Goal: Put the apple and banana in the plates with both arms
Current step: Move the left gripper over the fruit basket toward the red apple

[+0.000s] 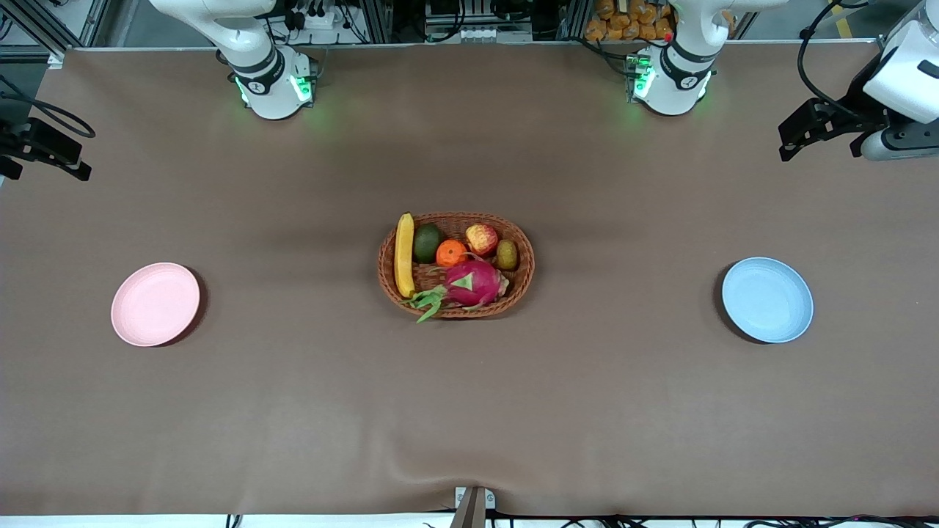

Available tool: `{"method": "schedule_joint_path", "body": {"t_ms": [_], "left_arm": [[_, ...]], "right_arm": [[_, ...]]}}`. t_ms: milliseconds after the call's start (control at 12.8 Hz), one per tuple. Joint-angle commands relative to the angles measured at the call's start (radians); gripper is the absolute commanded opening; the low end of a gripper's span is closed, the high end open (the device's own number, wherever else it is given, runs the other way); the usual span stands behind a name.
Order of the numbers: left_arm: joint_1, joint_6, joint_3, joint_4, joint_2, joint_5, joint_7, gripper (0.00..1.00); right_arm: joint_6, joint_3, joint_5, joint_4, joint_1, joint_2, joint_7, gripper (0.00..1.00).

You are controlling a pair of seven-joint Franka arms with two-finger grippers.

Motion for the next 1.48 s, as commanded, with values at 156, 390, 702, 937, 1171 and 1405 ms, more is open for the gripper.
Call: {"method": "schedule_joint_path", "body": {"t_ms": [156, 390, 702, 937, 1171, 1405], "left_arm": [[0.005, -0.038, 0.012, 0.032, 0.001, -0.017, 0.028, 1.00], [-0.005, -0.041, 0.010, 0.085, 0.044, -0.015, 0.024, 1.00], [-0.023, -0.031, -0.069, 0.066, 0.124, -0.023, -0.134, 1.00], [-0.029, 0.066, -0.177, 0.062, 0.236, -0.055, -0.473, 1.00], [-0.095, 0.203, -0.242, 0.062, 0.338, -0.040, -0.830, 1.00], [-0.228, 0.313, -0.240, 0.064, 0.444, -0.031, -1.244, 1.00]], "right_arm": [[-0.009, -0.006, 0.014, 0.003, 0.002, -0.003, -0.007, 1.00], [-0.009, -0.004, 0.014, 0.003, 0.000, -0.003, -0.007, 1.00], [-0.007, -0.004, 0.014, 0.004, 0.000, -0.002, -0.007, 1.00], [-0.007, -0.004, 0.014, 0.006, 0.000, -0.002, -0.007, 1.00], [-0.006, -0.006, 0.013, 0.012, -0.001, 0.003, -0.006, 1.00], [0.008, -0.004, 0.008, 0.024, -0.006, 0.009, 0.000, 1.00]]}}
